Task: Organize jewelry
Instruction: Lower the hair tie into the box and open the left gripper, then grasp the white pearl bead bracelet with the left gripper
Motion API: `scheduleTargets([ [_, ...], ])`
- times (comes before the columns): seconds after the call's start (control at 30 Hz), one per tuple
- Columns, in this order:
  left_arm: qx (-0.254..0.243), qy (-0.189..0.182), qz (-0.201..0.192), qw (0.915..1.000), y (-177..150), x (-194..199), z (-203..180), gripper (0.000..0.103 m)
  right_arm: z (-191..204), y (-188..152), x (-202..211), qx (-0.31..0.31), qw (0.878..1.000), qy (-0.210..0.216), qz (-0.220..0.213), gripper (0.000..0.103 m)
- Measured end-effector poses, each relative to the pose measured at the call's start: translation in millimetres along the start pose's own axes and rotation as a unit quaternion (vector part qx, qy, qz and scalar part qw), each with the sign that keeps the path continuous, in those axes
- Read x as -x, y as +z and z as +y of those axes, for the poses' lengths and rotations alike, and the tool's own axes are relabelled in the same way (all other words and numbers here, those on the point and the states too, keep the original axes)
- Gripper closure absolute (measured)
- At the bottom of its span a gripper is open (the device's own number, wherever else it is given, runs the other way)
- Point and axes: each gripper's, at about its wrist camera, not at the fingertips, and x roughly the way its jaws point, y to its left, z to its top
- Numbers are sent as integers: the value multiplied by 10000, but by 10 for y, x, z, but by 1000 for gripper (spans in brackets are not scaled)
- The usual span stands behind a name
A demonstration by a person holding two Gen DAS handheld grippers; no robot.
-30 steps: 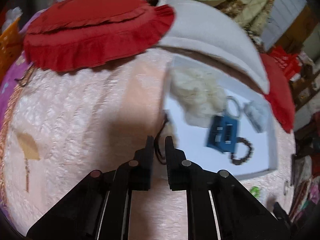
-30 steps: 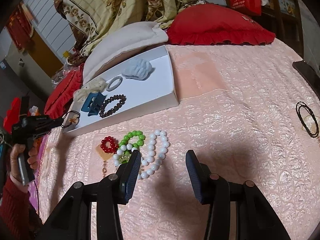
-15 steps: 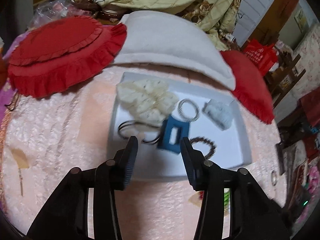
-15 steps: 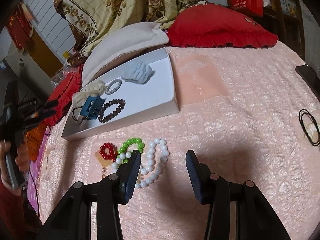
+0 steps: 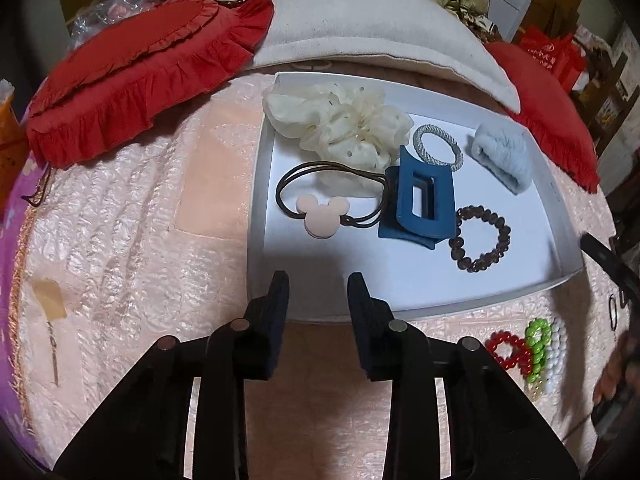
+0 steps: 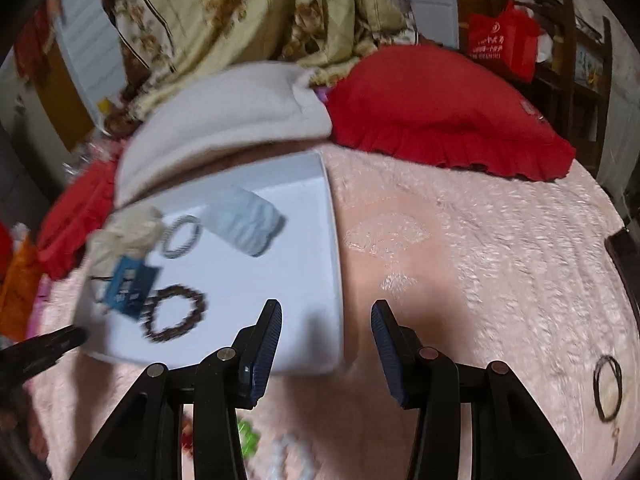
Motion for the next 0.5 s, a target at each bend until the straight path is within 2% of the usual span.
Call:
scheduleTargets([
  [0.07, -26, 61, -5, 10000, -30, 6, -28, 74, 8, 14, -163, 30, 9997, -151, 190, 61],
  [0.1, -57, 103, -5, 9999, -49, 14, -49, 74, 5, 8, -206, 15, 9996, -147, 251, 69],
  [0.2, -107, 145, 34, 9998, -133, 20, -95, 74, -43, -5, -272, -125, 9990, -43, 427, 70],
  [0.33, -58, 184, 25, 9998, -246, 44, -100, 75, -64, -76, -238, -93, 9990, 6, 437, 70],
  [0.5, 350, -220, -108, 9991, -279, 240, 8, 75, -44, -116, -97, 102, 9993, 72, 360, 70],
])
